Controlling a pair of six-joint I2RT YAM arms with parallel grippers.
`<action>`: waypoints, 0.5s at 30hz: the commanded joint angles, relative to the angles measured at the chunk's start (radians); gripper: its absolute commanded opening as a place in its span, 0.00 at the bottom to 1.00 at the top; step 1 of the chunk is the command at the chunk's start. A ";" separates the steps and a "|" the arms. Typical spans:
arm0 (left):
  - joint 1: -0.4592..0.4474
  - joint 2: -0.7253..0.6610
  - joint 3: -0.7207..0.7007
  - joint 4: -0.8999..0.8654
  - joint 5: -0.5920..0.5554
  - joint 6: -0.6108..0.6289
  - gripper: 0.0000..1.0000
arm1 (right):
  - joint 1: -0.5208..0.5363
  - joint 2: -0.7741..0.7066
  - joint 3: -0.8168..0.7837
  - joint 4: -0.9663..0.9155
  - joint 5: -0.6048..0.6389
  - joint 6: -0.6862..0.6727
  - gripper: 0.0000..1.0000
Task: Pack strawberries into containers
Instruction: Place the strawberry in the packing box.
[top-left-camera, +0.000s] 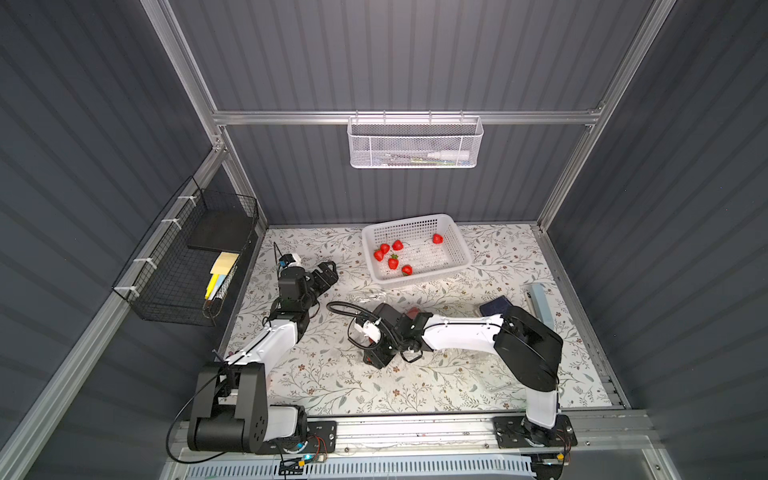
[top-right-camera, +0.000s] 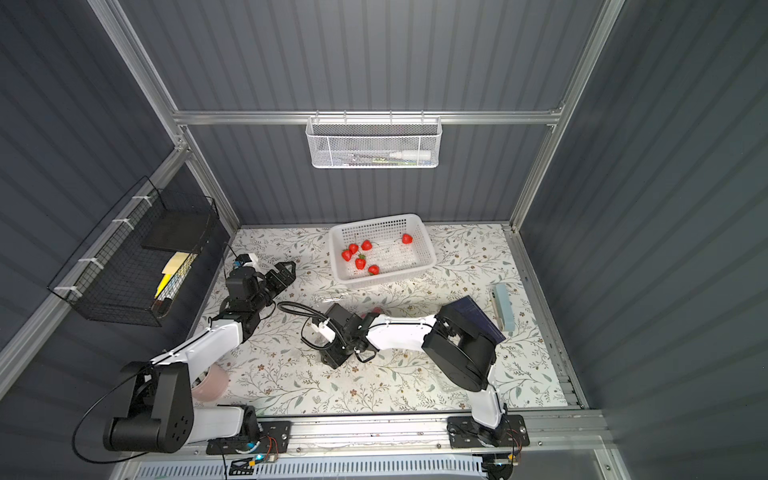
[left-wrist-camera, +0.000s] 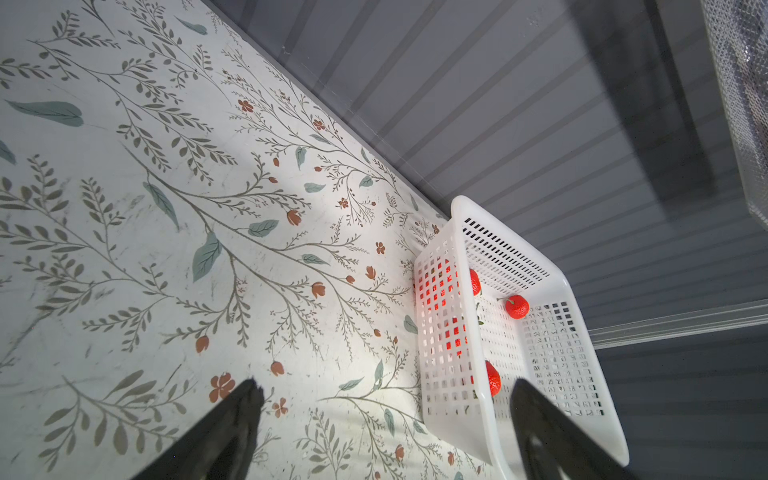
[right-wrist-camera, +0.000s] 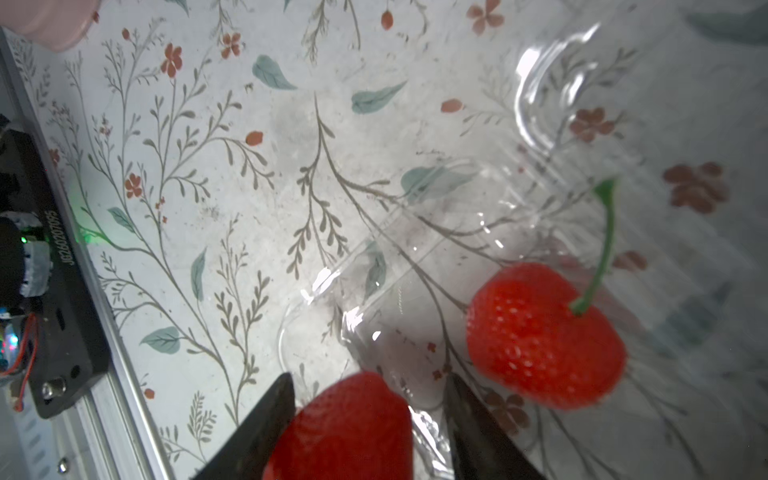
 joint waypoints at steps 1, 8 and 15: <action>0.002 -0.010 -0.013 0.002 0.009 -0.003 0.95 | 0.001 -0.020 -0.012 0.012 0.045 0.007 0.61; 0.002 -0.017 -0.018 0.003 0.006 -0.001 0.95 | 0.000 -0.074 -0.018 0.026 0.076 0.020 0.65; 0.001 -0.005 -0.011 0.006 0.005 0.001 0.95 | -0.004 -0.174 -0.017 0.018 0.132 -0.007 0.64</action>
